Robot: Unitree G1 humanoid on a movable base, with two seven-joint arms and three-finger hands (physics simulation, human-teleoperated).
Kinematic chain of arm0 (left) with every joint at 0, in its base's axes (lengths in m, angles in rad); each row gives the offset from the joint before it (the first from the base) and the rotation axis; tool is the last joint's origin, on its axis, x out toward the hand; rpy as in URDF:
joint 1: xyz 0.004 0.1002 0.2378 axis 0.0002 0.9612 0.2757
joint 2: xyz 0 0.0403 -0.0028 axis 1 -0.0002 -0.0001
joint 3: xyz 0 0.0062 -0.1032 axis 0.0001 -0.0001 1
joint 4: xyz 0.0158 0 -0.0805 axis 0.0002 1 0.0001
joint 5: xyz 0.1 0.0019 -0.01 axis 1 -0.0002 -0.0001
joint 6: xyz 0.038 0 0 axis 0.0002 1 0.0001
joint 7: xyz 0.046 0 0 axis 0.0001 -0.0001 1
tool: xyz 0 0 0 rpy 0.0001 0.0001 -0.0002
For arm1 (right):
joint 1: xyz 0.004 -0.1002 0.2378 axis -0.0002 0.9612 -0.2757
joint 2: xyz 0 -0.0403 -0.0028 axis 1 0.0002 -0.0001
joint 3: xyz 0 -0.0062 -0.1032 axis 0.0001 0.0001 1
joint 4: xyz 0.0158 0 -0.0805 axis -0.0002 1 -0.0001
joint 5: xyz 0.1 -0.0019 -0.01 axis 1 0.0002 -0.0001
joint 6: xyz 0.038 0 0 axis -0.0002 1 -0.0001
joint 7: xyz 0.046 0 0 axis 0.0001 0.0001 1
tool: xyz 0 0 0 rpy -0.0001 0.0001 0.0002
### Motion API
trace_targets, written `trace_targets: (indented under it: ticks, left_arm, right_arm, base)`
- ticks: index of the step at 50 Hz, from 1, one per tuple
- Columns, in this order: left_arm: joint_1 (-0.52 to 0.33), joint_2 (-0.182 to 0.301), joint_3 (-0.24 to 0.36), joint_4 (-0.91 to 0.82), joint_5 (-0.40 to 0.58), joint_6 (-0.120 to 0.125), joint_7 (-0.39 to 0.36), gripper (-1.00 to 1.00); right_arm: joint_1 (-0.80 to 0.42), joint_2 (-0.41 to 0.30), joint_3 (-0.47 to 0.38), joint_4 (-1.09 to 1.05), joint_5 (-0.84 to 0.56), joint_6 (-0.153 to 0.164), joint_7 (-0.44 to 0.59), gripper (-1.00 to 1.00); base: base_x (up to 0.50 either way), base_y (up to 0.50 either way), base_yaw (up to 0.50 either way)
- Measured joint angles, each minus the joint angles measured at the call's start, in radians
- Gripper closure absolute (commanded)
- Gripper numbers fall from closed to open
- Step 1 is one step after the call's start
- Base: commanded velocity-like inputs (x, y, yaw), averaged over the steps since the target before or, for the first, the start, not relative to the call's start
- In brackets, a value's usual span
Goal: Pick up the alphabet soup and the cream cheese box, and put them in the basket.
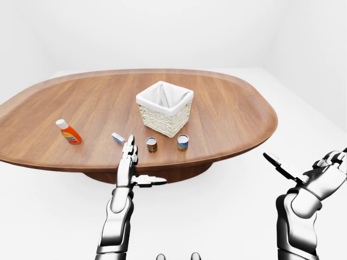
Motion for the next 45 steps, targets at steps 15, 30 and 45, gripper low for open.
trace_targets:
  ticks: [15, 30, 45]
  left_arm:
    - [-0.003, 0.001, 0.001, 0.01, -0.001, -0.009, -0.001, -1.0]
    - [0.0, 0.0, 0.0, 0.005, 0.0, -0.006, 0.0, -1.0]
    - [0.0, -0.001, -0.001, 0.001, 0.0, -0.002, 0.0, -1.0]
  right_arm:
    - [0.001, 0.0, 0.002, 0.003, -0.006, 0.0, 0.0, -1.0]
    - [0.003, 0.001, 0.003, 0.005, -0.016, 0.0, 0.0, -1.0]
    - [0.001, 0.0, 0.003, 0.011, -0.023, 0.0, 0.0, -1.0]
  base:
    - [0.17, 0.0, 0.0]
    - [0.17, 0.0, 0.0]
    - [0.17, 0.03, 0.0]
